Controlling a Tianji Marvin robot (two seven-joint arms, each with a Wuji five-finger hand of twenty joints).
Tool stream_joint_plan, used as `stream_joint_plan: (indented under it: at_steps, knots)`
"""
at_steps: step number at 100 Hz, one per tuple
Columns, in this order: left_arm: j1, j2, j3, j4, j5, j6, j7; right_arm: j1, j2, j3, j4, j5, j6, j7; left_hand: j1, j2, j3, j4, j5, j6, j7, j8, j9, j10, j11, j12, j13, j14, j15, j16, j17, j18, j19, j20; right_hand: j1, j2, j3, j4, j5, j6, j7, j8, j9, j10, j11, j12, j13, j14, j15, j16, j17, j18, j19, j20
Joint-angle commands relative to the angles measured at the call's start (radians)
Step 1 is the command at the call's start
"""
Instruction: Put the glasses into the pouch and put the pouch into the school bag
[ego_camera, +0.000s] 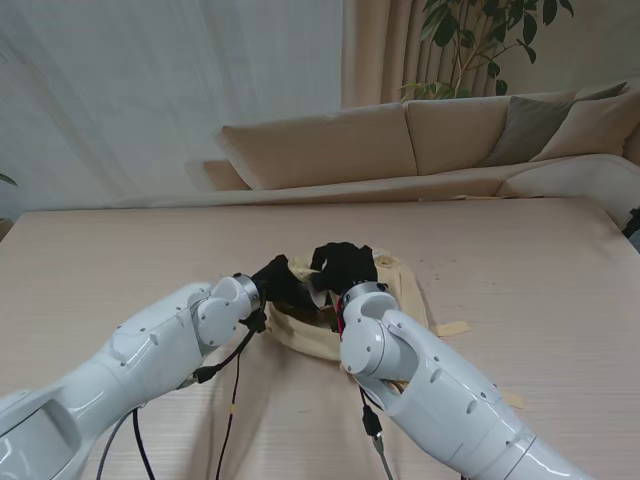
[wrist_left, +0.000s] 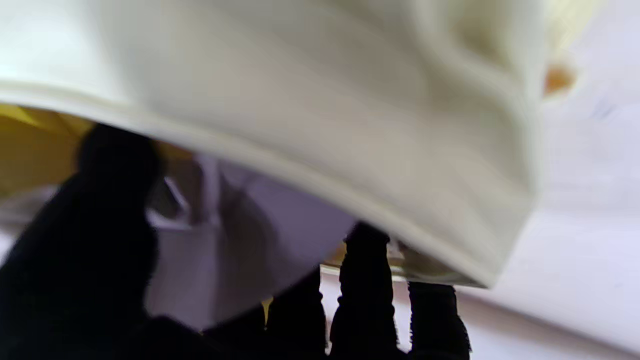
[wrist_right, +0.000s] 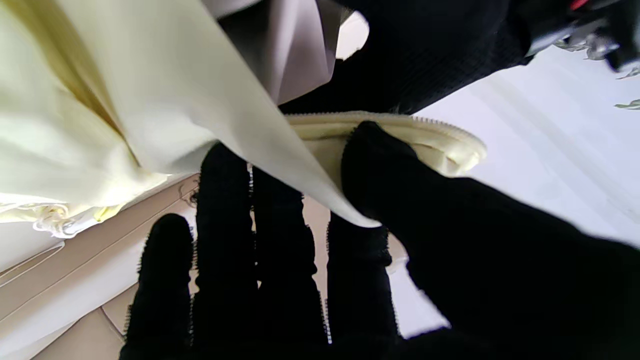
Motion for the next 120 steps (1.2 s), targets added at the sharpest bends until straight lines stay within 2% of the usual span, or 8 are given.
stream_joint_plan:
  at_steps: [1, 23, 44, 55, 66, 89, 101, 120]
  knots:
    - [0.024, 0.013, 0.003, -0.013, 0.007, -0.036, -0.014, -0.016, -0.001, -0.004, 0.011, 0.004, -0.009, 0.013, -0.077, 0.037, -0.112, -0.018, -0.093, 0.03, -0.124, -0.081, -0.133, -0.017, -0.066, -0.064, -0.075, -0.045, -0.092, -0.05, -0.021, -0.014, -0.054, 0.042, -0.001, 0.028, -0.006, -0.008, 0.019, -0.106, 0.04, 0.002, -0.097, -0.026, -0.024, 0.006, -0.136, -0.081, -0.098, -0.007, -0.075, -0.048, -0.032, -0.02]
    - [0.118, 0.067, -0.089, -0.182, 0.037, 0.077, -0.069, -0.022, 0.003, -0.003, 0.027, -0.012, -0.033, 0.0, -0.037, 0.087, -0.302, -0.005, -0.143, 0.078, -0.29, -0.297, -0.257, 0.032, -0.212, -0.226, -0.168, -0.039, -0.298, -0.191, -0.02, -0.007, -0.15, 0.068, 0.0, 0.02, 0.008, -0.01, 0.026, -0.091, 0.046, -0.003, -0.273, -0.073, -0.018, 0.036, -0.305, -0.131, -0.177, -0.01, -0.173, -0.099, -0.1, -0.035]
    - [0.22, 0.1, -0.195, -0.355, 0.023, 0.183, -0.129, -0.035, 0.015, 0.016, 0.026, -0.032, -0.063, 0.003, -0.024, 0.112, -0.392, -0.002, -0.09, 0.114, -0.316, -0.337, -0.276, 0.102, -0.258, -0.316, -0.196, -0.005, -0.417, -0.285, -0.016, 0.041, -0.178, 0.067, 0.002, 0.009, 0.029, -0.013, 0.025, -0.074, 0.053, 0.009, -0.314, -0.087, -0.048, 0.039, -0.348, -0.15, -0.234, -0.027, -0.175, -0.103, -0.171, -0.066]
    - [0.285, 0.118, -0.26, -0.455, 0.049, 0.246, -0.148, -0.042, 0.019, 0.029, 0.028, -0.035, -0.081, 0.0, -0.02, 0.137, -0.399, 0.004, -0.219, -0.002, 0.04, 0.018, -0.303, -0.008, -0.182, -0.221, -0.194, -0.028, -0.374, -0.236, -0.022, 0.029, -0.168, 0.086, 0.003, 0.004, 0.038, -0.014, 0.026, -0.064, 0.056, 0.019, -0.319, -0.089, -0.057, 0.038, -0.355, -0.153, -0.249, -0.033, -0.176, -0.104, -0.2, -0.078]
    - [0.349, 0.133, -0.322, -0.541, 0.116, 0.288, -0.136, -0.051, 0.02, 0.042, 0.029, -0.036, -0.095, -0.01, -0.003, 0.146, -0.394, 0.014, -0.194, -0.071, 0.19, 0.294, -0.286, -0.03, -0.144, -0.137, -0.188, -0.047, -0.288, -0.158, -0.022, 0.004, -0.155, 0.107, 0.003, 0.0, 0.045, -0.015, 0.026, -0.061, 0.057, 0.026, -0.33, -0.091, -0.063, 0.038, -0.363, -0.156, -0.257, -0.036, -0.18, -0.105, -0.224, -0.088]
    - [0.491, 0.17, -0.472, -0.679, 0.272, 0.297, -0.163, -0.072, 0.029, 0.072, 0.022, -0.041, -0.138, -0.014, 0.109, 0.152, -0.325, 0.066, -0.143, -0.095, 0.143, 0.307, -0.238, -0.047, -0.1, -0.065, -0.158, -0.058, -0.18, -0.09, -0.014, -0.018, -0.135, 0.106, 0.005, -0.006, 0.054, -0.018, 0.023, -0.055, 0.056, 0.034, -0.339, -0.089, -0.066, 0.039, -0.368, -0.161, -0.266, -0.039, -0.181, -0.106, -0.25, -0.097]
    - [0.562, 0.173, -0.556, -0.719, 0.304, 0.31, -0.144, -0.081, 0.044, 0.072, 0.009, -0.06, -0.17, 0.016, 0.075, 0.122, -0.007, 0.049, -0.157, -0.111, 0.16, 0.278, -0.223, -0.058, -0.085, -0.05, -0.151, -0.064, -0.166, -0.094, -0.019, -0.012, -0.123, 0.053, -0.003, 0.003, 0.044, -0.02, 0.017, -0.077, 0.051, 0.04, -0.335, -0.091, -0.067, 0.039, -0.362, -0.163, -0.27, -0.041, -0.178, -0.105, -0.255, -0.096]
    - [0.632, 0.15, -0.625, -0.727, 0.281, 0.329, -0.016, -0.112, 0.066, 0.037, -0.019, -0.12, -0.195, 0.052, 0.051, 0.12, 0.053, 0.038, -0.206, -0.083, 0.114, 0.227, -0.244, -0.049, -0.089, -0.067, -0.158, -0.059, -0.188, -0.117, -0.017, -0.005, -0.135, 0.033, -0.03, 0.061, -0.043, -0.014, -0.055, -0.095, 0.003, 0.019, -0.343, -0.09, -0.077, 0.037, -0.358, -0.161, -0.281, -0.046, -0.177, -0.104, -0.251, -0.089]
